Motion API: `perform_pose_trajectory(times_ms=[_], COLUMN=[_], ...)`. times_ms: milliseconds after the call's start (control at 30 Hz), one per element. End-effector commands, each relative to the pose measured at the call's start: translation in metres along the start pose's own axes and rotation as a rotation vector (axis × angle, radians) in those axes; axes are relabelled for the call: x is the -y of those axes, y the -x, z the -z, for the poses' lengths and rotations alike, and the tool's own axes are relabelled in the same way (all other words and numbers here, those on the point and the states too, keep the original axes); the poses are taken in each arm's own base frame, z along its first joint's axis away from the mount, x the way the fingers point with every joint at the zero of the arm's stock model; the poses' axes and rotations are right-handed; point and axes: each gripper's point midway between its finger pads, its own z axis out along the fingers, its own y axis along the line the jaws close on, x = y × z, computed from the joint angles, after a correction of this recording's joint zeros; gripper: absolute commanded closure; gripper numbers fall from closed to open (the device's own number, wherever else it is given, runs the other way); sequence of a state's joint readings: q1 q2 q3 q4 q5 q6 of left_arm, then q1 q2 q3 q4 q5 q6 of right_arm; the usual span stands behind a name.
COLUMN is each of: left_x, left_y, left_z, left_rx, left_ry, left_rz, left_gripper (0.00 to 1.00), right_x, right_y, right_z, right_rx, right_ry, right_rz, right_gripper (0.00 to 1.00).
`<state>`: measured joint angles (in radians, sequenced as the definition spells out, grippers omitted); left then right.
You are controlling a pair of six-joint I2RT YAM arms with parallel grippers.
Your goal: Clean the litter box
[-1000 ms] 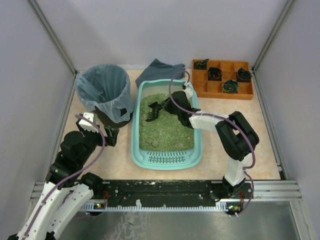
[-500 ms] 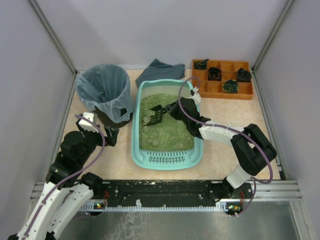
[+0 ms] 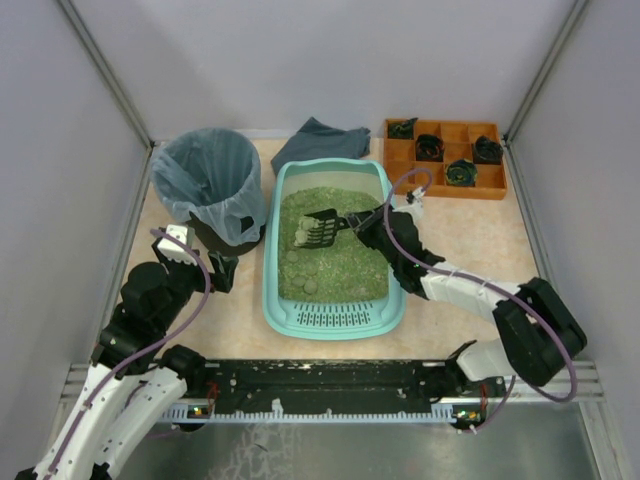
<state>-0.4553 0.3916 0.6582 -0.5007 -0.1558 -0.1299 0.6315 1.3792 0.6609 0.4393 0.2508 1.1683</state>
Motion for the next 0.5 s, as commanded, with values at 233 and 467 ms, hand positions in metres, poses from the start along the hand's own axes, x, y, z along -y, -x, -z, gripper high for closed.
perform_pose_trajectory(times_ms=[233, 467], left_x=[-0.001, -0.002], left_y=[0.006, 0.006], left_z=[0.000, 0.000], left_rx=[0.024, 0.026], left_ry=[0.003, 0.010], left_rz=[0.000, 0.001], left_gripper=[0.00, 0.00], right_x=[-0.042, -0.042], right_y=[0.067, 0.074], right_z=[0.077, 0.107], right_rx=[0.114, 0.108], right_ry=[0.226, 0.254], right_rz=[-0.153, -0.230], right_gripper=[1.00, 1.00])
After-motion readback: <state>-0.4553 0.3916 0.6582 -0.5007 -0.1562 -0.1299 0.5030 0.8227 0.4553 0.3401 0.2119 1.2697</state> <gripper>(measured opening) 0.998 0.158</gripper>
